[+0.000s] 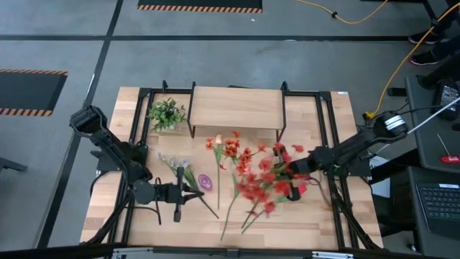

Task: Pick and place flowers into a vace then onto a shelf
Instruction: Put the orange flowers into the transparent vase

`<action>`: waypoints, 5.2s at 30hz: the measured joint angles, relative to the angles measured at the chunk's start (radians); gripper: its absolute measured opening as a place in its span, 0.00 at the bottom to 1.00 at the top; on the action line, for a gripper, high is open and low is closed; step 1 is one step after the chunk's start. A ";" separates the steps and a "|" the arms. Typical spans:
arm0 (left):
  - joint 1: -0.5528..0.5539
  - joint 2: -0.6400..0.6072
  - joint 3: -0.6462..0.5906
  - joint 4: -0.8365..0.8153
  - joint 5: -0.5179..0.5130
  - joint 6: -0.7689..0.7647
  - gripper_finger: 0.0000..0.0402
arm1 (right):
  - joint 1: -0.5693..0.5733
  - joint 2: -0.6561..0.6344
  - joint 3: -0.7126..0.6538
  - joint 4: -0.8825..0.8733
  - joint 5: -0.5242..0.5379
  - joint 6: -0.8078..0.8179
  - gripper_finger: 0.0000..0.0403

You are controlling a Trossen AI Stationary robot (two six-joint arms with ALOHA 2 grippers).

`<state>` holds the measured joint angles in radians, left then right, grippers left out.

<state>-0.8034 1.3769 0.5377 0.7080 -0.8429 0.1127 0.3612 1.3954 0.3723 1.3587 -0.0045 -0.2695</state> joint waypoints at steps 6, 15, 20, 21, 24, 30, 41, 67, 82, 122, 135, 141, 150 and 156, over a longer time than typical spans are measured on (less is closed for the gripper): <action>0.015 0.000 0.000 0.000 0.000 0.010 0.00 | -0.041 0.178 0.134 -0.008 -0.067 -0.002 0.00; 0.014 0.000 0.000 -0.001 0.000 0.013 0.00 | -0.152 0.237 0.198 -0.015 -0.228 0.051 0.00; 0.014 0.000 0.000 -0.007 0.000 0.013 0.00 | -0.188 0.230 0.217 -0.013 -0.226 0.016 0.00; 0.014 0.000 0.000 -0.010 0.000 0.014 0.00 | -0.193 0.230 0.221 -0.011 -0.226 0.004 0.00; 0.014 0.000 0.000 -0.011 0.000 0.014 0.00 | -0.217 0.231 0.228 -0.015 -0.230 0.000 0.00; 0.014 0.000 0.000 -0.012 0.000 0.014 0.00 | -0.260 0.234 0.231 -0.014 -0.226 0.000 0.00; 0.014 0.001 0.001 -0.036 0.000 0.014 0.00 | -0.273 0.234 0.246 0.035 -0.227 0.002 0.00; 0.014 0.001 0.001 -0.040 0.000 0.014 0.00 | -0.300 0.234 0.300 -0.111 -0.226 -0.005 0.00; 0.014 0.001 0.001 -0.040 0.000 0.013 0.00 | -0.300 0.273 0.272 -0.087 -0.196 -0.003 0.00; 0.014 0.001 0.001 -0.058 0.000 -0.021 0.00 | -0.329 0.511 0.227 0.211 -0.117 0.104 0.01; 0.014 0.001 0.001 -0.057 0.000 -0.021 0.00 | -0.328 0.510 0.227 0.168 -0.117 0.104 0.02; 0.014 0.001 0.001 -0.057 0.000 -0.022 0.00 | -0.330 0.513 0.181 0.210 -0.118 0.092 0.01; 0.014 0.001 0.001 -0.056 0.000 -0.021 0.00 | -0.335 0.510 0.155 0.210 -0.120 0.108 0.03; 0.014 0.001 0.001 -0.055 0.000 -0.021 0.00 | -0.335 0.510 0.155 0.190 -0.128 0.110 0.15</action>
<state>-0.7893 1.3781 0.5388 0.6529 -0.8429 0.0914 0.0265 1.9049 0.5274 1.5489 -0.1329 -0.1600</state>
